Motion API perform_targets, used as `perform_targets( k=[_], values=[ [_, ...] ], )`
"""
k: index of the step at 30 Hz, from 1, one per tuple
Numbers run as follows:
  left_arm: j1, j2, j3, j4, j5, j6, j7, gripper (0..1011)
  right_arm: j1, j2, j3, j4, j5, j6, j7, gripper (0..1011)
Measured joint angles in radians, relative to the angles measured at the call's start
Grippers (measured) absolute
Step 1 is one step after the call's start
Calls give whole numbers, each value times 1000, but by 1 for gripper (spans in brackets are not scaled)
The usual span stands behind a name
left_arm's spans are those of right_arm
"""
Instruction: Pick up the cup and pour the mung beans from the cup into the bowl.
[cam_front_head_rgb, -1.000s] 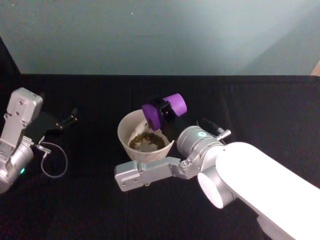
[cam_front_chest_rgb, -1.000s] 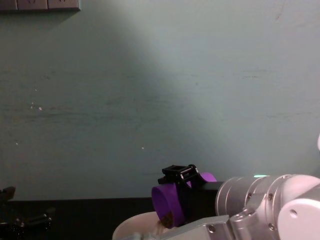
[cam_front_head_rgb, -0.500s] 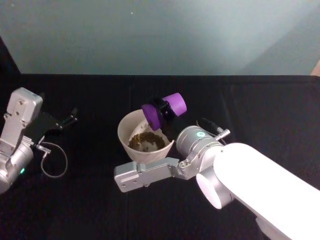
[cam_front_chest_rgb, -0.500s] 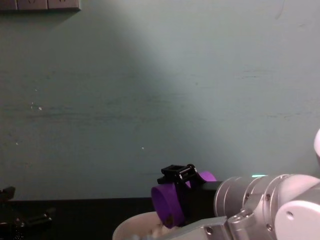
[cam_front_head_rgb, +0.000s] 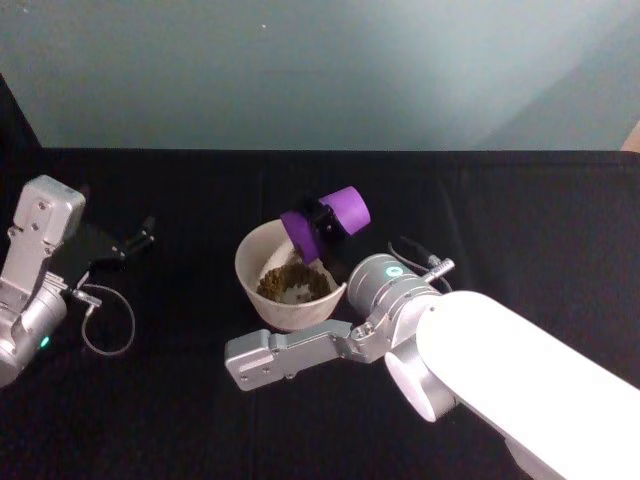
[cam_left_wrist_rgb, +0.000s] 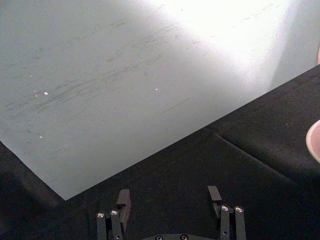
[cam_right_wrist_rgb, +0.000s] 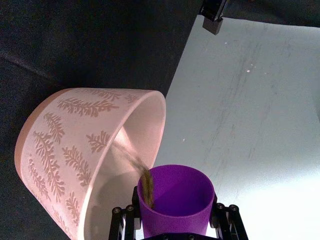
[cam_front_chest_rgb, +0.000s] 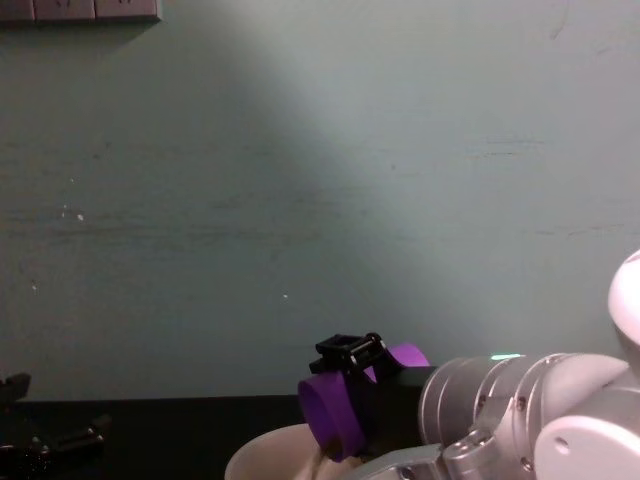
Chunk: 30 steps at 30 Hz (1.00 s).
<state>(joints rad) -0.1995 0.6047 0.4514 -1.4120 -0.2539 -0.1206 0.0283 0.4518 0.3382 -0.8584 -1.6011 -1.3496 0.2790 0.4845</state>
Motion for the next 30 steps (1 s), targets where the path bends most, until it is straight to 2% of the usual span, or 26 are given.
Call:
perform_targets(
  k=[22,30],
  values=[
    [0,0,0,0,0,0,0,1000,11,-3,-29,0,-73,16,26,734],
    [0,0,0,0,0,0,0,1000,20,-5,-54,2,-129,25,42,734]
  ],
)
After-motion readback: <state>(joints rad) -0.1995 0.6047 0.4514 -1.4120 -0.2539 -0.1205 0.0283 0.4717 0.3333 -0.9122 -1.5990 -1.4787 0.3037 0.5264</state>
